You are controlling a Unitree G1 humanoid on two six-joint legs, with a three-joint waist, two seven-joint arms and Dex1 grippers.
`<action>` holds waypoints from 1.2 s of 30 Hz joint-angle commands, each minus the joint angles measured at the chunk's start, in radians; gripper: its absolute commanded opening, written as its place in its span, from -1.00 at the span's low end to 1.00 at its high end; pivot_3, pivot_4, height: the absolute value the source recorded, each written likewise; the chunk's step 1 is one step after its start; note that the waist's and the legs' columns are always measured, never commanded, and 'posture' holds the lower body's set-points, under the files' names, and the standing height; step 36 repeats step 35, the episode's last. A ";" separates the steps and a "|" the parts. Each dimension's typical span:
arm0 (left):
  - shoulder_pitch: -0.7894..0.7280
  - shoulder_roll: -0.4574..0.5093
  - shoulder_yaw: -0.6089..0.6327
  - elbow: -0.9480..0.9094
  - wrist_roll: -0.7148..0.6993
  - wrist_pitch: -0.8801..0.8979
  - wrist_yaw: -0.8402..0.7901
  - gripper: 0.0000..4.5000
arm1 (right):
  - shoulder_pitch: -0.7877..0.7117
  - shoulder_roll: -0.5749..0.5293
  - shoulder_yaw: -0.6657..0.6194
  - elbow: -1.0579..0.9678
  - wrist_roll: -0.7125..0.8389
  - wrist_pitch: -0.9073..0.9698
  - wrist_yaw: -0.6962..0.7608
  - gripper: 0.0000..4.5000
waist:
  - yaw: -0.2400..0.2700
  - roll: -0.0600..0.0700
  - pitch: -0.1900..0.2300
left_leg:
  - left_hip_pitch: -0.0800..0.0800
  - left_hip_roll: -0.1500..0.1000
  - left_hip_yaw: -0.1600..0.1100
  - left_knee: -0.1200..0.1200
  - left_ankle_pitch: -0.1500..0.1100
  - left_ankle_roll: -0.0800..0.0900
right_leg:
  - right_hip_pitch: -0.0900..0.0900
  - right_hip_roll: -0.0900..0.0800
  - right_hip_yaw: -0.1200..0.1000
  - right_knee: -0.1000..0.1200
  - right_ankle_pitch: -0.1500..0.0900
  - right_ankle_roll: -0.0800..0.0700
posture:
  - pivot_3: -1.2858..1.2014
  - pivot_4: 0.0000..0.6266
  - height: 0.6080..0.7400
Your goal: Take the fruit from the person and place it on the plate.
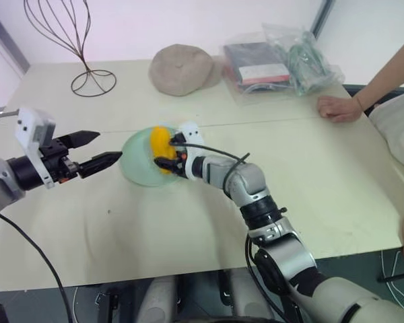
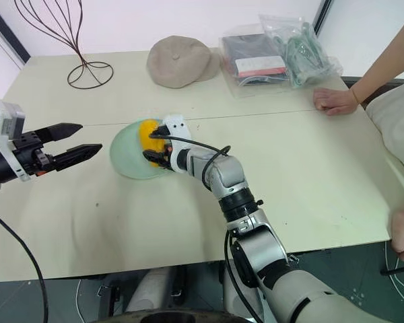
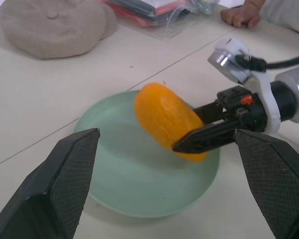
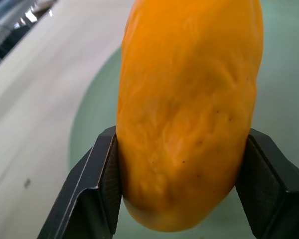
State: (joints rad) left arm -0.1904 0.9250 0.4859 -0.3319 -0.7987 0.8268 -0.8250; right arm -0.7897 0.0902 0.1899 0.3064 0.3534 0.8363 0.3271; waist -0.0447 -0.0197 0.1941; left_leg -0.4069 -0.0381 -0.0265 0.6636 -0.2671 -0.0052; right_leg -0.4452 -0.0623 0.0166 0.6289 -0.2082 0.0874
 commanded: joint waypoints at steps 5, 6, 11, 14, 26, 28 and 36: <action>0.003 0.013 0.026 -0.035 -0.020 0.004 0.004 1.00 | 0.007 -0.002 0.043 -0.069 -0.042 -0.029 0.052 0.73 | 0.000 0.000 0.000 | 0.000 0.000 0.000 0.000 0.000 0.000 | 0.000 0.000 0.000 0.000 0.000 0.000 | 0.03 -0.52 1.00; 0.003 0.012 0.025 -0.036 -0.021 0.005 0.005 1.00 | 0.008 -0.003 0.043 -0.073 -0.045 -0.029 0.053 0.98 | 0.000 0.000 0.000 | 0.000 0.000 0.000 0.000 0.000 0.000 | 0.000 0.000 0.000 0.000 0.000 0.000 | 0.03 -0.52 1.00; -0.005 0.002 0.010 -0.035 -0.024 0.001 0.011 1.00 | -0.010 -0.025 0.030 -0.105 -0.058 -0.028 0.062 0.99 | 0.001 0.000 0.000 | 0.000 0.000 0.000 0.000 0.000 0.000 | 0.000 0.000 0.000 0.000 0.000 0.000 | 0.03 -0.52 1.00; -0.014 -0.005 -0.004 -0.034 -0.025 -0.004 0.014 1.00 | -0.037 -0.067 0.007 -0.165 -0.056 -0.021 0.072 0.99 | 0.001 0.000 0.000 | 0.000 0.000 0.000 0.000 0.000 0.000 | 0.000 0.000 0.000 0.000 0.000 0.000 | 0.03 -0.52 1.00; -0.014 -0.003 -0.054 -0.027 -0.010 -0.027 -0.018 1.00 | 0.035 -0.501 -0.155 -0.657 0.145 0.175 0.315 0.99 | 0.010 0.000 0.000 | -0.001 0.000 0.000 0.000 0.000 0.000 | 0.001 -0.001 -0.001 -0.002 0.000 0.000 | 0.03 -0.52 1.00; -0.011 0.001 -0.058 -0.023 -0.007 -0.033 -0.026 1.00 | 0.076 -0.591 -0.197 -0.721 0.186 0.185 0.367 0.99 | 0.010 0.000 0.000 | 0.000 0.000 0.000 0.000 0.000 0.000 | 0.002 -0.001 -0.001 -0.002 0.000 0.000 | 0.03 -0.52 1.00; -0.010 0.008 -0.066 -0.011 0.004 -0.043 -0.055 1.00 | 0.214 -0.814 -0.344 -0.839 0.303 0.183 0.476 0.99 | 0.006 0.000 0.000 | 0.000 0.000 0.000 0.000 0.000 0.001 | 0.002 0.000 -0.001 -0.002 0.000 0.000 | 0.03 -0.52 1.00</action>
